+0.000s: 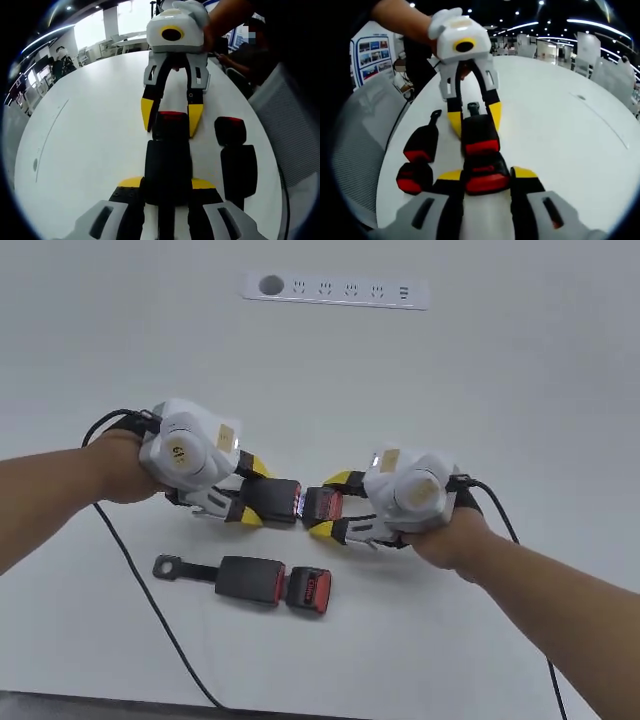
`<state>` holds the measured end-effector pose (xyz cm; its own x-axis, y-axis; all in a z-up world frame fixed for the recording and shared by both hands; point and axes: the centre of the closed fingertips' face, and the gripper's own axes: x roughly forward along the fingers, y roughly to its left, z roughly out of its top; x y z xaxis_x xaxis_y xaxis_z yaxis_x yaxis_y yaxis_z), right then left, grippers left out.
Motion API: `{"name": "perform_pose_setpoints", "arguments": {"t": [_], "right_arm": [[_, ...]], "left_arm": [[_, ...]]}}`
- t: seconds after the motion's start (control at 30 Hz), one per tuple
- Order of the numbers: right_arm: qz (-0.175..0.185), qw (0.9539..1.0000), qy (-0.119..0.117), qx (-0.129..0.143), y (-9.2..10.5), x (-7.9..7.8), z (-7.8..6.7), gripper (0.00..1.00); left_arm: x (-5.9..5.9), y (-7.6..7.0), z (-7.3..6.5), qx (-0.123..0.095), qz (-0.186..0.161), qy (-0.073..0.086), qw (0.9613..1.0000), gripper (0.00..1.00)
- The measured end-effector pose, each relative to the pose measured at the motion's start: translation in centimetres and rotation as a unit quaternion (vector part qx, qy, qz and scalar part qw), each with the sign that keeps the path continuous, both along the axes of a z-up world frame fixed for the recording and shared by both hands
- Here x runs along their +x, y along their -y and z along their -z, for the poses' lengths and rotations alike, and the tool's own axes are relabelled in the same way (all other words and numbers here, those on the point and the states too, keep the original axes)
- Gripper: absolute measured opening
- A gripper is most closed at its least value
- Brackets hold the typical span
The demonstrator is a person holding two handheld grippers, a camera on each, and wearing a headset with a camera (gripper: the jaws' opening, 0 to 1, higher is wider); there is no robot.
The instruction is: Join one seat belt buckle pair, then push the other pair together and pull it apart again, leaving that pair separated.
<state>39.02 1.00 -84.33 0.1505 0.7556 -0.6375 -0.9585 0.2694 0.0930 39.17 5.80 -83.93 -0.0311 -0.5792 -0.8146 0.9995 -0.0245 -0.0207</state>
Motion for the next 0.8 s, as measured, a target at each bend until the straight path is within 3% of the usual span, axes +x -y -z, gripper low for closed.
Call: {"name": "perform_pose_setpoints", "arguments": {"t": [0.8], "right_arm": [[0.000, 0.9994, 0.000, -0.036, -0.23, -0.14, 0.05, 0.36]], "left_arm": [[-0.17, 0.03, 0.05, 0.008, 0.009, -0.001, 0.9999, 0.34]]}}
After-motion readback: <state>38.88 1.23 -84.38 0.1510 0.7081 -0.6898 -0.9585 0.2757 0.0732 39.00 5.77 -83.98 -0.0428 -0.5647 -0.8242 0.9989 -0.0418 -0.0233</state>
